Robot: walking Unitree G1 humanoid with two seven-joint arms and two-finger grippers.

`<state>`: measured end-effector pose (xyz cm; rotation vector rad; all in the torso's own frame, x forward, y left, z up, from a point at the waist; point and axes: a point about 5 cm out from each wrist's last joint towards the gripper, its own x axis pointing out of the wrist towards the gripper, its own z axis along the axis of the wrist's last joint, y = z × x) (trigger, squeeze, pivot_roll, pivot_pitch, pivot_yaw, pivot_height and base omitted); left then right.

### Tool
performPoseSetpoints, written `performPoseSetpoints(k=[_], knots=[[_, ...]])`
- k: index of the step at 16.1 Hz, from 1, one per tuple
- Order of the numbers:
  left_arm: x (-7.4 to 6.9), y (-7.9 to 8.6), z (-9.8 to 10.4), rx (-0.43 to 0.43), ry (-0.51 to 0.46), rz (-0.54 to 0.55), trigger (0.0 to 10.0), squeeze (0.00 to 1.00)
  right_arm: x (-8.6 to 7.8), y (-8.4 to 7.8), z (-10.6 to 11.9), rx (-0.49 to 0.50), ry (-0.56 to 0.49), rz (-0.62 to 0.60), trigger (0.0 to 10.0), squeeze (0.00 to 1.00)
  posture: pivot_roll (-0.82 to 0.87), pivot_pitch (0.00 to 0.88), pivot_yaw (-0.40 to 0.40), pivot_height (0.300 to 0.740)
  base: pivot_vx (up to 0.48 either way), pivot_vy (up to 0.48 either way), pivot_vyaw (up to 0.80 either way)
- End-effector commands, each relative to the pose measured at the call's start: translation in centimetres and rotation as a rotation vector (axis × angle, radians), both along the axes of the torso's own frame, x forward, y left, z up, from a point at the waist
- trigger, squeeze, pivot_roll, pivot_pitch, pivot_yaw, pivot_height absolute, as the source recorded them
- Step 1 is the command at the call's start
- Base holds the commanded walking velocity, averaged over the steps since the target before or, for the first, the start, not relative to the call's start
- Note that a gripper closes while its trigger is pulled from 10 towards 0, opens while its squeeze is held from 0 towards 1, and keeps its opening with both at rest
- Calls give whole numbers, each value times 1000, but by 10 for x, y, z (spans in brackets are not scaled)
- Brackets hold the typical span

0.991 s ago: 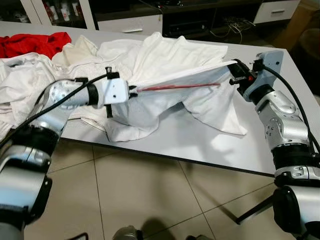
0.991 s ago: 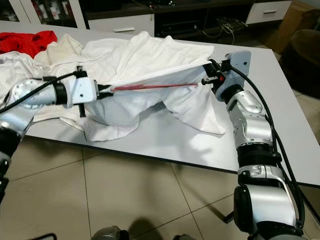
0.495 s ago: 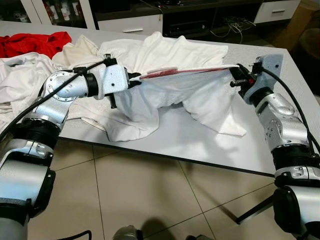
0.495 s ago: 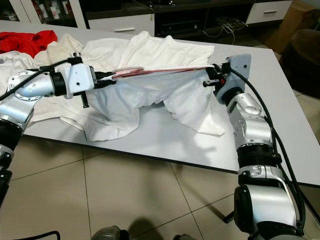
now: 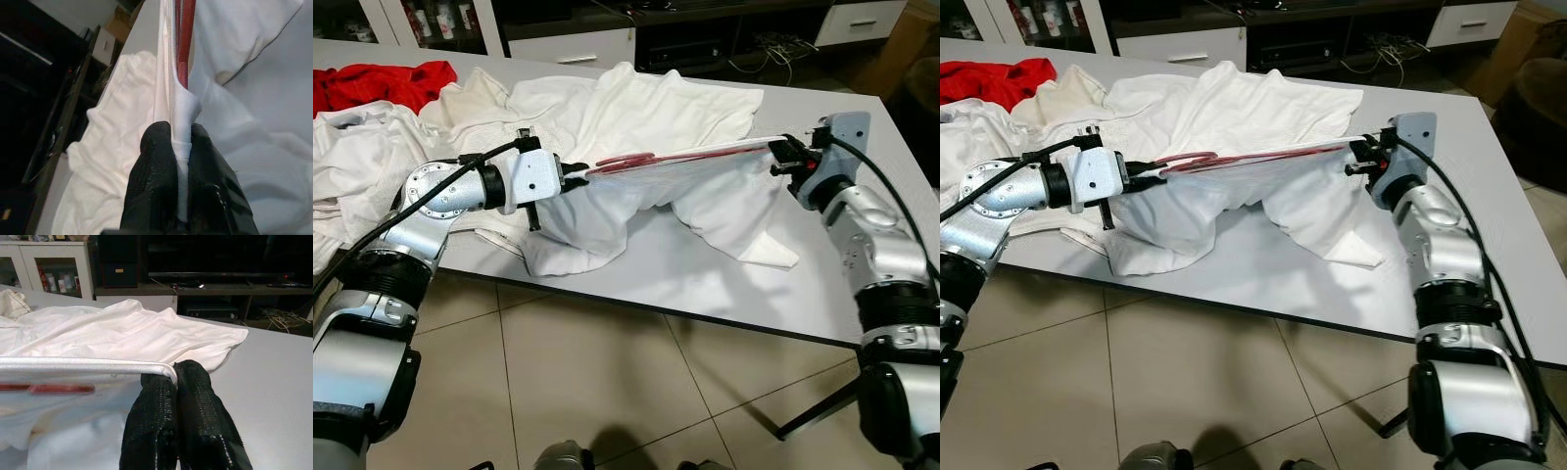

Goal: Hang hanger

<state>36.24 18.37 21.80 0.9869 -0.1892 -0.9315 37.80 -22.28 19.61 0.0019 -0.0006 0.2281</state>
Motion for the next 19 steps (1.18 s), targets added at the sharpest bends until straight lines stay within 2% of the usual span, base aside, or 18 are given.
performPoseSetpoints(k=[1, 6, 8, 9, 11, 15, 16, 18, 19], knots=[[0, 29, -4, 44, 7, 122, 10000, 0, -4, -31, 16, -32, -22, -101, 10000, 0, 137, 41, 27, 740, 0, 0, 0], [14, 32, 4, 56, -69, 285, 10000, 0, -12, -22, 24, -67, -26, -19, 10000, 0, 131, 41, 31, 740, 0, 0, 0], [17, 30, 8, 44, -86, 313, 10000, 0, -13, -19, 26, -64, -33, 0, 10000, 0, 131, 41, 31, 740, 0, 0, 0], [20, 28, 9, 44, -91, 321, 10000, 0, -15, -12, 30, -63, -46, 36, 10000, 0, 133, 39, 34, 740, 0, 0, 0], [22, 20, 7, 52, -78, 312, 10000, 0, -20, 2, 38, -70, -82, 97, 10000, 0, 135, 38, 37, 740, 0, 0, 0], [25, 12, 8, 41, -77, 312, 10000, 0, -24, 10, 54, -60, -126, 128, 10000, 0, 133, 34, 39, 740, 0, 0, 0], [26, 8, 10, 27, -79, 300, 10000, 0, -27, 17, 56, -73, -131, 162, 10000, 0, 133, 32, 38, 740, 0, 0, 0], [27, -10, 17, -33, -86, 239, 10000, 0, -30, 44, 60, -106, -148, 264, 10000, 0, 133, 28, 38, 740, 0, 0, 0], [27, -16, 19, -54, -87, 216, 10000, 0, -30, 49, 58, -115, -144, 278, 10000, 0, 131, 26, 39, 740, 0, 0, 0]])
